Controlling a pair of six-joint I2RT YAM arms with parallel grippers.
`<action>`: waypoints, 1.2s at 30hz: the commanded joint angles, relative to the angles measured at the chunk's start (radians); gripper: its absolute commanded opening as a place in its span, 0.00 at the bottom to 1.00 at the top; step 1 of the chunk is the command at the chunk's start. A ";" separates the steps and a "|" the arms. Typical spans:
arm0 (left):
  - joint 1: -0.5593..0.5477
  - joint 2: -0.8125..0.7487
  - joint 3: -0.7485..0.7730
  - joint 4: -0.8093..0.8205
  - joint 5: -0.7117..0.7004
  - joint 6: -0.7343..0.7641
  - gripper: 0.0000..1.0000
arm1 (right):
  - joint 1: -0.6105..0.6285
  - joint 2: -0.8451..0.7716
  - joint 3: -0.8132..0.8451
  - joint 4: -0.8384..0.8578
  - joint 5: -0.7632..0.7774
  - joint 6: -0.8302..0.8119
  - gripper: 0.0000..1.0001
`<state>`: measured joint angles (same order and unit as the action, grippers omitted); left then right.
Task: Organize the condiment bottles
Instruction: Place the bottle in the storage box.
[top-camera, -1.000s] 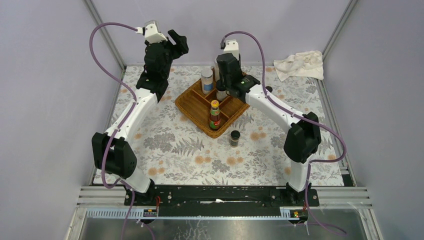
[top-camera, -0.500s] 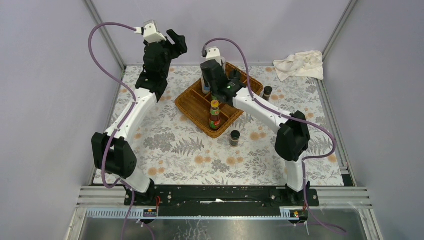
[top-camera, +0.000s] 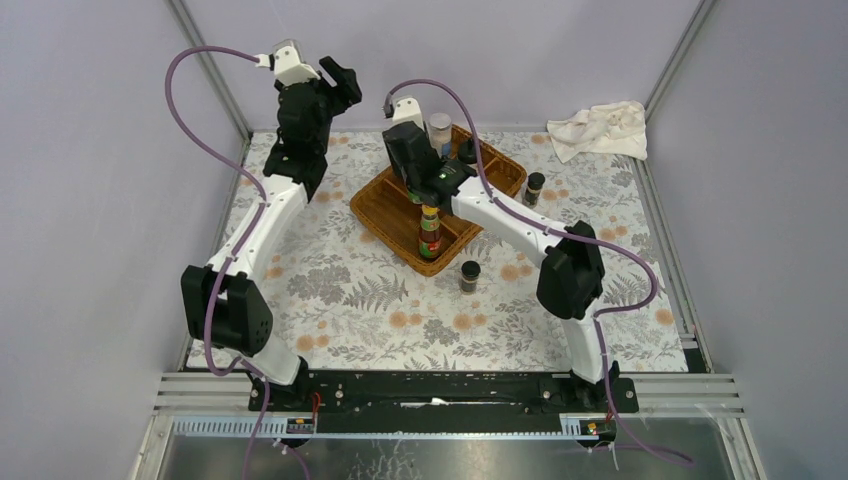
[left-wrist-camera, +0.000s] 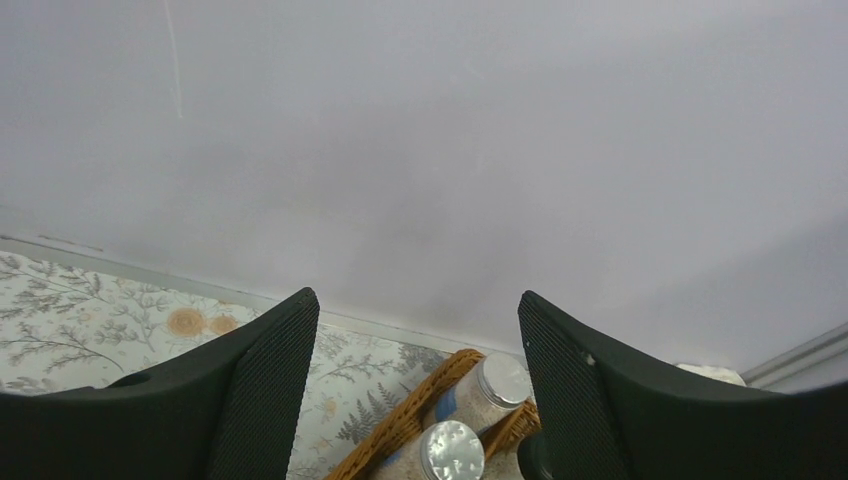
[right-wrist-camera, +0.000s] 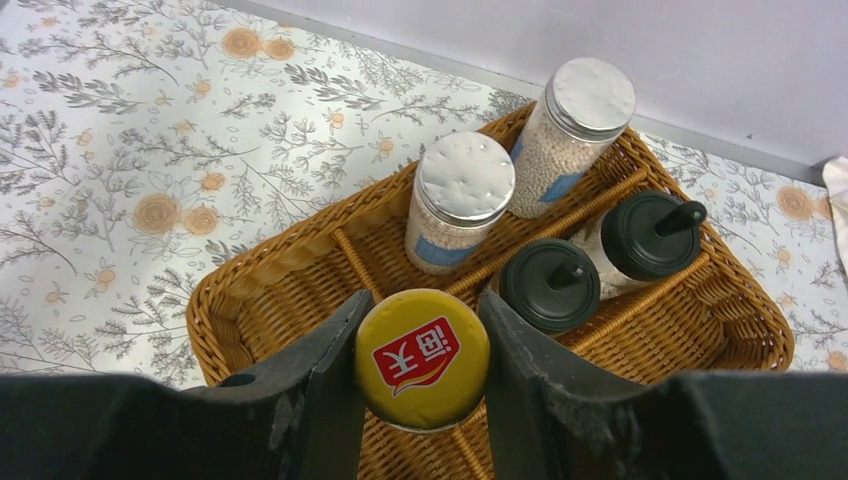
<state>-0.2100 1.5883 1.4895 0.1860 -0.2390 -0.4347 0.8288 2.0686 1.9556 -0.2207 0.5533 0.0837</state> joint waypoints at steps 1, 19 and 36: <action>0.028 -0.010 -0.020 0.064 -0.039 0.002 0.77 | 0.023 -0.006 0.100 0.092 -0.015 -0.033 0.00; 0.060 -0.028 -0.098 0.140 -0.107 -0.063 0.75 | 0.047 0.043 0.120 0.143 -0.083 -0.053 0.00; 0.061 -0.044 -0.125 0.174 -0.138 -0.059 0.74 | 0.047 0.067 0.067 0.259 -0.154 -0.062 0.00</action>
<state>-0.1562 1.5749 1.3830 0.2871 -0.3424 -0.4927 0.8661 2.1838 1.9961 -0.1612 0.4278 0.0414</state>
